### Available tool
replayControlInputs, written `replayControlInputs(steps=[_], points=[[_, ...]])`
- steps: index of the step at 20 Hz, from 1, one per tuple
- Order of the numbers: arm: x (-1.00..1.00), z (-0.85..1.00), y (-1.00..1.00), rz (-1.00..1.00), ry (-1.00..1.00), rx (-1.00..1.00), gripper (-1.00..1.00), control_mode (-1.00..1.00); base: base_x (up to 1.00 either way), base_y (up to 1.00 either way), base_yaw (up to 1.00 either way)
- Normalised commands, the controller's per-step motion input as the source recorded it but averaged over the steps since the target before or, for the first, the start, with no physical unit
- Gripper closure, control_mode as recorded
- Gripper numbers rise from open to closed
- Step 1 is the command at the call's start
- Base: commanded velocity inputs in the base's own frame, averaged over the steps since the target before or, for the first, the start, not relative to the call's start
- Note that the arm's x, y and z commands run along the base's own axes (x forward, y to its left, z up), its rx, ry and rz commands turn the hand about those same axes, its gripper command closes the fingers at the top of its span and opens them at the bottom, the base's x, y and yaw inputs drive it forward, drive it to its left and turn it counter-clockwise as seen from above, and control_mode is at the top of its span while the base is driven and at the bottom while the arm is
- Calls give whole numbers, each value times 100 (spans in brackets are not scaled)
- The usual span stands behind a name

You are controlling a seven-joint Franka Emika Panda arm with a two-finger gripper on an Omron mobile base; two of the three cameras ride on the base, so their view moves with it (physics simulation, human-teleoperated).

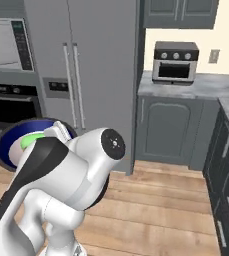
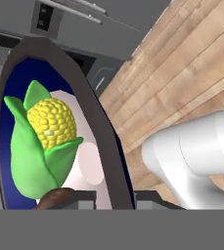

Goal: Place the bowl containing the mushroom and corn in the microwave. Close the microwave door and press the start button to microwave the meal.

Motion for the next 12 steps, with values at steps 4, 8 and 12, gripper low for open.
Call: replayControlInputs(steps=[4,8,12], points=[[0,0,0,0,0,0,100,100,53,71,60],[0,0,0,0,0,0,100,100,74,69,53],[0,0,0,0,0,0,100,100,100,64,39]])
